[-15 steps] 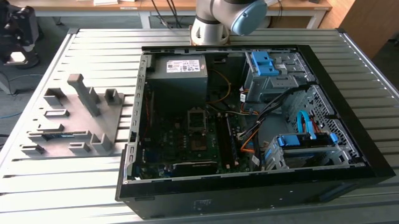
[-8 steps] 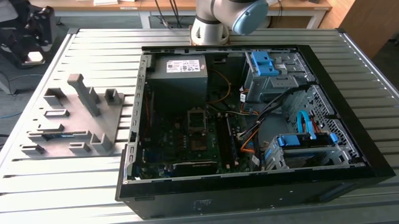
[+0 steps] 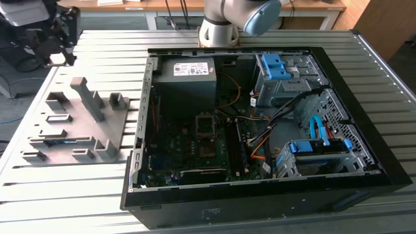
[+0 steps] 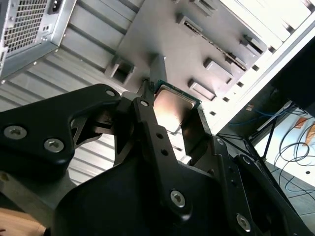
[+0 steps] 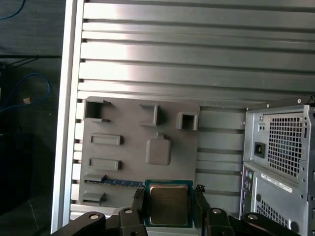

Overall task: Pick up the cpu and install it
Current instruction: 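Pick up the cpu and move it towards the insertion slot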

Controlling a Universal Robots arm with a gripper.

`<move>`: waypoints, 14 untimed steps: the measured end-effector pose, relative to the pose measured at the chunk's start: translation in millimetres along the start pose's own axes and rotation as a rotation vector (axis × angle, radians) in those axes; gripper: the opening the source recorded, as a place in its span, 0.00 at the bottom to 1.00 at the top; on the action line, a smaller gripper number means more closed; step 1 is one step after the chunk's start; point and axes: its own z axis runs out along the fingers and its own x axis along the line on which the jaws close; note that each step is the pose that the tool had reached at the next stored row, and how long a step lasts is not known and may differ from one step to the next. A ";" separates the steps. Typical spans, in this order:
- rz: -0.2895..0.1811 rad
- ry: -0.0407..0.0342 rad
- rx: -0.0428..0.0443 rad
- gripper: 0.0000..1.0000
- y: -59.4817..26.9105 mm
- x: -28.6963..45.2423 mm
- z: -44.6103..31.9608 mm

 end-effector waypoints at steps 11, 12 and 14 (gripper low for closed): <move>0.000 0.0003 0.0000 0.47 -2.1 -46.2 -1.6; 0.000 0.0003 0.0000 0.47 -2.4 -50.6 -1.7; 0.000 0.0003 -0.0001 0.47 -2.8 -59.3 -2.0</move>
